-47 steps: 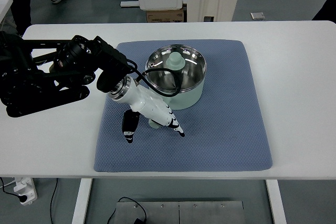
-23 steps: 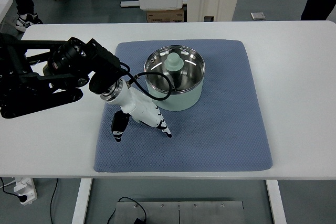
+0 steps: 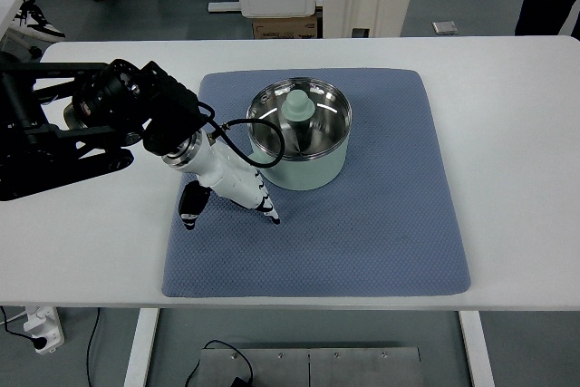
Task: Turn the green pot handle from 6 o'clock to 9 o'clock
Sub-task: 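Push the green handle with the left hand, rotating the pot, then sweep the left hand farther, turning the handle toward the left arm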
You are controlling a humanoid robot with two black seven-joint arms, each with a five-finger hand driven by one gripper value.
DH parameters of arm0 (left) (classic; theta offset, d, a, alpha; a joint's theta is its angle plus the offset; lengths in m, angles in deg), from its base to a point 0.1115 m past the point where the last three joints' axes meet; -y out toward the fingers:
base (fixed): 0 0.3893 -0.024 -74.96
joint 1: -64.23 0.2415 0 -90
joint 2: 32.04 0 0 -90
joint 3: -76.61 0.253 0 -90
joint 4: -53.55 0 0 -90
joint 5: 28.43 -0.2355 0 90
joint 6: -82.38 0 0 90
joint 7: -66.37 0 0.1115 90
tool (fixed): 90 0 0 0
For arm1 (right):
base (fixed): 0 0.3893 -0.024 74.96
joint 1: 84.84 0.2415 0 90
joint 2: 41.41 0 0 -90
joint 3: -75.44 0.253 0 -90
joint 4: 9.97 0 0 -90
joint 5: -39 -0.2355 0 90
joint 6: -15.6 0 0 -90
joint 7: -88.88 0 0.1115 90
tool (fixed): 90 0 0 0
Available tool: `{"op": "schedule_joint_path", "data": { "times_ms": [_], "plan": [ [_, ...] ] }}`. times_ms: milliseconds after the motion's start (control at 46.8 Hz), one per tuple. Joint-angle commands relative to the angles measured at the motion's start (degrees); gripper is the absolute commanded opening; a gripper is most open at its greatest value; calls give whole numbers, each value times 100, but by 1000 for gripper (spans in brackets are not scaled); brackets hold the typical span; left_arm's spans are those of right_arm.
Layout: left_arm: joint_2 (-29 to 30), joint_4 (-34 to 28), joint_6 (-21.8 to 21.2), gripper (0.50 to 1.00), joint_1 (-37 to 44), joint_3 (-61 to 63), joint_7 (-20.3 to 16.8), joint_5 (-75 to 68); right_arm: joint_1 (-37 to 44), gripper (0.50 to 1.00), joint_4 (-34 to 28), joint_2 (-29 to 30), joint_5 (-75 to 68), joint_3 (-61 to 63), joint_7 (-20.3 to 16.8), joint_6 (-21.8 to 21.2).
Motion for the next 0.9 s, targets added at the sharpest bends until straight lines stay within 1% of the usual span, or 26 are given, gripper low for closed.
{"op": "schedule_joint_path", "data": {
  "times_ms": [0, 428, 663, 877],
  "plan": [
    [37, 10, 0, 1000, -21, 8, 5, -15, 4, 1000, 0, 0, 0, 0, 0, 0],
    [318, 10, 0, 1000, -91, 157, 5, -15, 4, 1000, 0, 0, 0, 0, 0, 0],
    [362, -25, 0, 1000, -109, 218, 5, -24, 4, 1000, 0, 0, 0, 0, 0, 0],
    [345, -306, 0, 1000, -100, 210, 225, -24, 4, 1000, 0, 0, 0, 0, 0, 0]
  ]
}}
